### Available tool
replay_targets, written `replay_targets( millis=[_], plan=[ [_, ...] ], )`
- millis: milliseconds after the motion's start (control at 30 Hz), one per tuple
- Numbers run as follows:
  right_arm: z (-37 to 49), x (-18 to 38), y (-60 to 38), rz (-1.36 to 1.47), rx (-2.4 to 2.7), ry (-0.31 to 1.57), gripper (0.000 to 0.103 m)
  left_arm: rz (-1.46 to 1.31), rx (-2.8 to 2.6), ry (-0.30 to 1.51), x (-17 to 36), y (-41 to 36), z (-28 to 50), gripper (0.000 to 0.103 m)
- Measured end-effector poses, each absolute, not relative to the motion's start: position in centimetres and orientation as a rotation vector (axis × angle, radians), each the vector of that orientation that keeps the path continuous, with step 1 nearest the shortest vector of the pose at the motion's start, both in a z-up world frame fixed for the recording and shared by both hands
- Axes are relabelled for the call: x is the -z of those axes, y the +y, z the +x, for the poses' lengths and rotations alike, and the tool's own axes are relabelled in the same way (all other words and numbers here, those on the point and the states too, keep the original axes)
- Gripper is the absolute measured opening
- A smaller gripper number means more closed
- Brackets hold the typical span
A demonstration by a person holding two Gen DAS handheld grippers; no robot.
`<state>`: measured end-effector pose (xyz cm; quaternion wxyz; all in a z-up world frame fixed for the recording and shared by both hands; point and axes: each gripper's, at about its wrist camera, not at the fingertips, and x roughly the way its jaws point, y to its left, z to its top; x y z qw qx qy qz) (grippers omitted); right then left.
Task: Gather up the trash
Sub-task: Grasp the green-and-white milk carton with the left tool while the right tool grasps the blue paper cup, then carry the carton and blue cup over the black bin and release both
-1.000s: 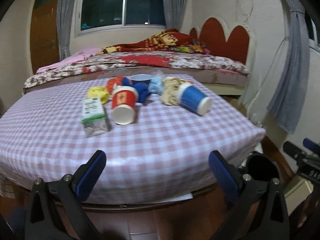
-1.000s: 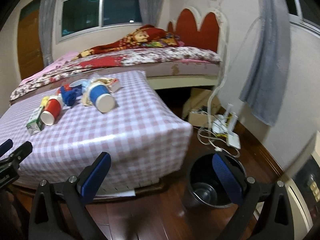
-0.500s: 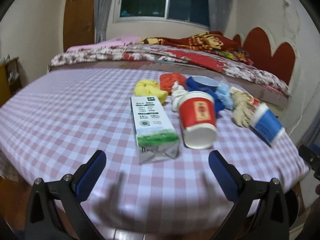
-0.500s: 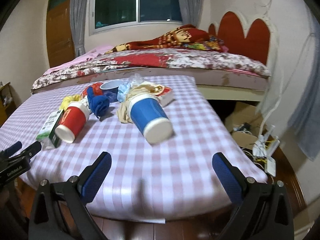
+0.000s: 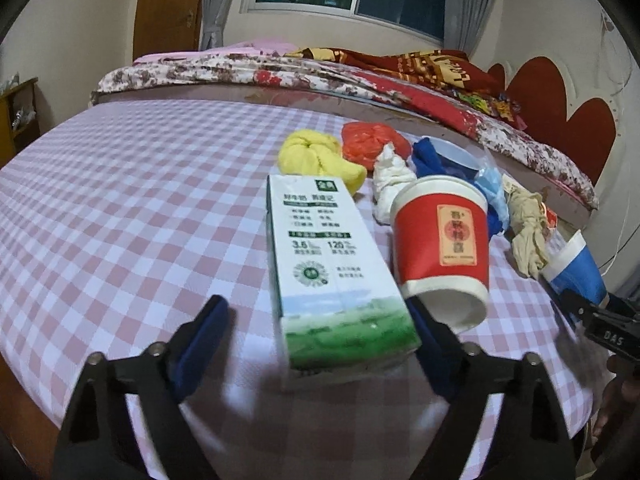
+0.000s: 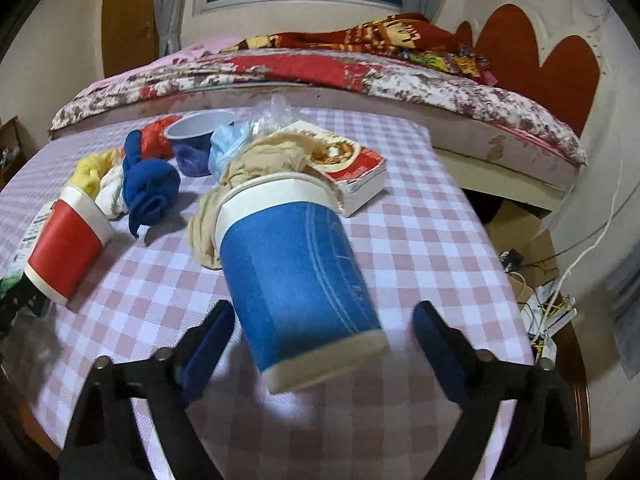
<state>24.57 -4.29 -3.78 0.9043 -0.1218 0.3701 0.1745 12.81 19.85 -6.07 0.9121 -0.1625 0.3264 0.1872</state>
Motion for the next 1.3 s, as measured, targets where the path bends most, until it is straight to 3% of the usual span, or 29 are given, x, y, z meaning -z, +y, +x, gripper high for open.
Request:
replay_targets(
  millis=[67, 100, 233, 667, 1300],
  plan=[
    [24.6, 3.9, -4.2, -0.248, -0.374, 0.772, 0.068, -0.338, -0.364, 0.676, 6.1, 20.1, 12.5, 0.073],
    [24.4, 3.9, -4.2, -0.239, -0.379, 0.771, 0.066, -0.342, -0.35, 0.677, 6.2, 20.3, 12.5, 0.064],
    [23.7, 4.0, -4.3, -0.215, -0.405, 0.771, 0.06, -0.332, -0.34, 0.652, 5.7, 20.6, 11.7, 0.059],
    [19.5, 0.7, -6.7, -0.183, -0.434, 0.651, 0.058, -0.301, -0.338, 0.503, 1.8, 19.8, 8.0, 0.058],
    [11.8, -1.2, -22.9, -0.076, -0.179, 0.563, 0.058, -0.135, 0.091, 0.469, 0.3, 3.0, 9.0, 0.057]
  ],
)
